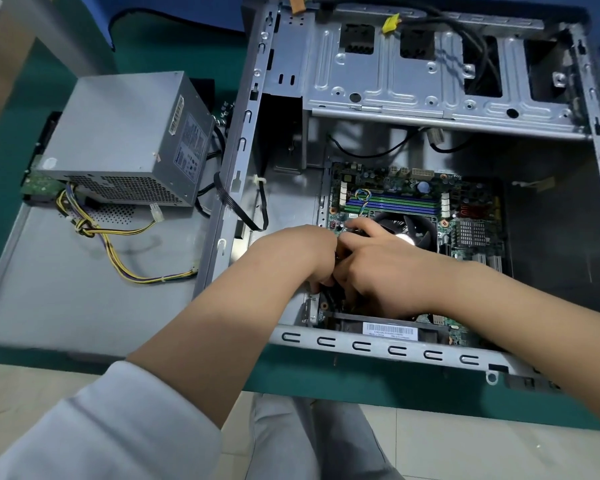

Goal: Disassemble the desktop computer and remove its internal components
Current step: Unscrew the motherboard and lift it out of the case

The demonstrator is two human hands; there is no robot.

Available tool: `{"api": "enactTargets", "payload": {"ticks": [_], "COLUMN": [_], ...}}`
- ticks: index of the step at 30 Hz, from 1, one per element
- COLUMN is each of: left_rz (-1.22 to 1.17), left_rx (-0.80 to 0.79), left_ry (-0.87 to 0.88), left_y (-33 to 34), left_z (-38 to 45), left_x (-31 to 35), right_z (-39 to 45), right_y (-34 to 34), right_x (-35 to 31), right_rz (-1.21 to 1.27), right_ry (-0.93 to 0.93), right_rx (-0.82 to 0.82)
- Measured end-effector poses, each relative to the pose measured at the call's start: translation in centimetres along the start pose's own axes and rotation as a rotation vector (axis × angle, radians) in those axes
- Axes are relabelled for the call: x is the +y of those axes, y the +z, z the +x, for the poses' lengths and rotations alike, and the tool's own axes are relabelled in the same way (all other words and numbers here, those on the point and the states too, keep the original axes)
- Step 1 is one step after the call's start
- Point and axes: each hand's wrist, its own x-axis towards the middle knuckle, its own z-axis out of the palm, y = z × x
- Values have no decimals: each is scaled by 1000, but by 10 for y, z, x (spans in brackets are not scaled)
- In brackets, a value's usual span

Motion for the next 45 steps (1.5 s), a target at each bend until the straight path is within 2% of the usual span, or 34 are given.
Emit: {"api": "enactTargets", "payload": {"ticks": [16, 19, 25, 40, 45], "left_rz": [34, -7, 38, 44, 43], "left_rx": [19, -19, 26, 4, -18], "left_ry": [-17, -18, -24, -18, -28], "left_y": [2, 2, 1, -2, -3], "left_z": [2, 2, 2, -5, -4], "left_x": [-3, -4, -2, 0, 0], "right_z": [-1, -1, 1, 0, 1], "right_y": [3, 2, 4, 1, 1], "right_x": [-2, -1, -3, -4, -4], "right_rz": [-14, -56, -21, -84, -39], "right_ry": [-5, -7, -8, 1, -23], "right_rx": [38, 21, 19, -12, -22]}}
